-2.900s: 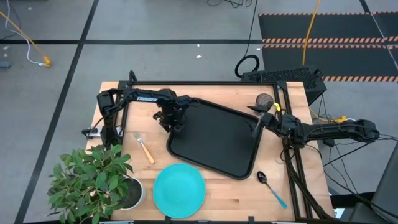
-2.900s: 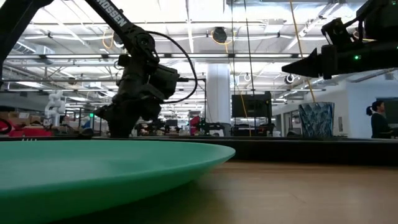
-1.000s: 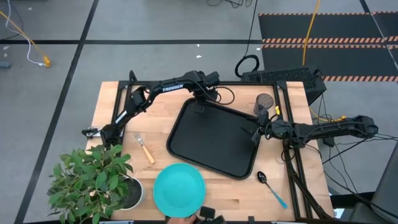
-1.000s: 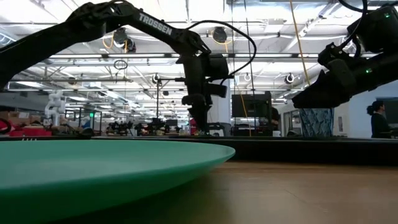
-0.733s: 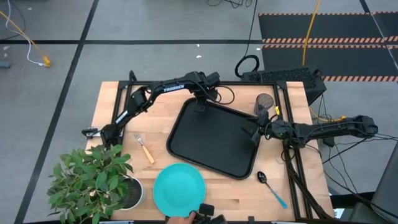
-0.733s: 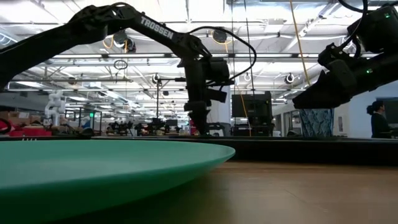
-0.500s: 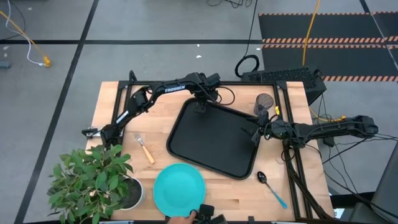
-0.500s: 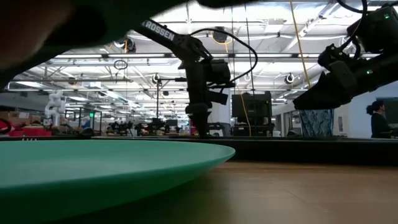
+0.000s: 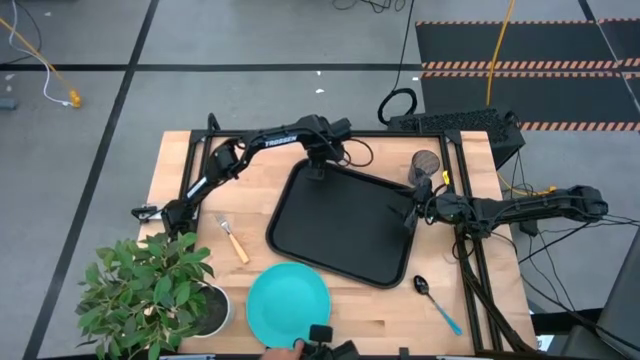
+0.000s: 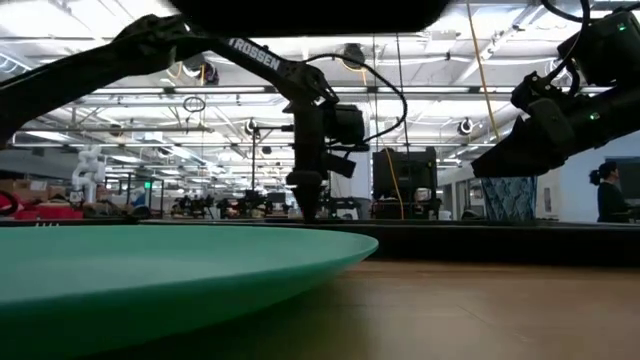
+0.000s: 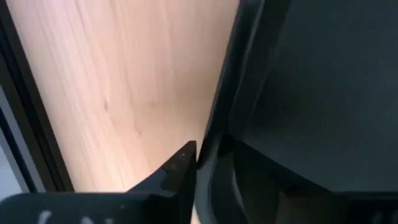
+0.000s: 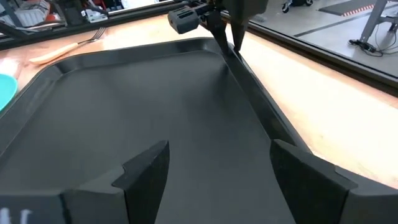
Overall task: Pick and place plate/cup/fork/spoon on tray
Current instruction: Prepare the black serving tray
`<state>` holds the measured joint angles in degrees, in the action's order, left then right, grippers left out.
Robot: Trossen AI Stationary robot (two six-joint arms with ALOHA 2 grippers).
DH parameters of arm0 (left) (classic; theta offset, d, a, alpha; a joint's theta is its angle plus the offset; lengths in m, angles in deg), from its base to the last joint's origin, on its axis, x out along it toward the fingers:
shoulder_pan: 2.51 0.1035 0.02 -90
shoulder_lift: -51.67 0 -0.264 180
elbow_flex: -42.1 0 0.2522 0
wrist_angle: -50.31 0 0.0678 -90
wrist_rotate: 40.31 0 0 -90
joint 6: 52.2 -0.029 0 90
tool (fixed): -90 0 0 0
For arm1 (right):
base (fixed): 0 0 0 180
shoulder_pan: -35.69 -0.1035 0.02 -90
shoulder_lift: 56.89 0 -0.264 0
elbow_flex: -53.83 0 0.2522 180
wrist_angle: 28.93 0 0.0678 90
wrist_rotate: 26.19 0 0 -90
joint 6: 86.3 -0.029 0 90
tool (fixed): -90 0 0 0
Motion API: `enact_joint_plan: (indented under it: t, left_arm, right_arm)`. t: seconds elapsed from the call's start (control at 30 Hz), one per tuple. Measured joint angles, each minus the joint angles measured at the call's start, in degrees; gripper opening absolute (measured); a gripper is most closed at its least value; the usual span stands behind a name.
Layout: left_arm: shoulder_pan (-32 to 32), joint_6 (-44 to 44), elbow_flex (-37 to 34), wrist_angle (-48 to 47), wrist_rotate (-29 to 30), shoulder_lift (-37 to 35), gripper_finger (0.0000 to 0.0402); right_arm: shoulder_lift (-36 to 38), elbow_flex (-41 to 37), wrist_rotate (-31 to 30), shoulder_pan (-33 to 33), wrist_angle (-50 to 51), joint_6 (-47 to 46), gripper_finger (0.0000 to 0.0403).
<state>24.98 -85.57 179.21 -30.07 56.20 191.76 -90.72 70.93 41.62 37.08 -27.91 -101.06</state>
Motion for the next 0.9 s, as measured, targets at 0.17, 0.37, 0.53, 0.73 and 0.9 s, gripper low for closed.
enact_joint_plan:
  t: [0.17, 0.37, 0.53, 0.73, 0.9]
  left_arm:
    - [0.53, 2.0, 0.01, -1.82, 0.21, -0.08, 0.0065]
    - [0.49, 2.69, 0.07, -2.65, 1.1, -0.13, 0.0055]
    - [0.85, 6.64, 0.09, -6.72, 1.36, -0.15, 0.0054]
    - [0.9, 10.15, 0.07, -12.98, 1.71, -0.13, 0.0053]
    - [0.89, 11.76, -0.02, -17.4, 1.43, -0.02, 0.0052]
  right_arm:
    - [-0.02, 0.0, 0.02, 0.0, 1.18, -0.64, 0.0271]
    - [0.0, 0.0, 0.02, 0.0, 1.1, -0.64, 0.0271]
    - [-0.01, 0.0, 0.02, 0.0, 1.08, -0.93, 0.0271]
    - [-0.02, 0.0, 0.03, 0.0, 1.06, -1.08, 0.0271]
    - [-0.02, 0.0, 0.04, 0.0, 1.05, -1.01, 0.0271]
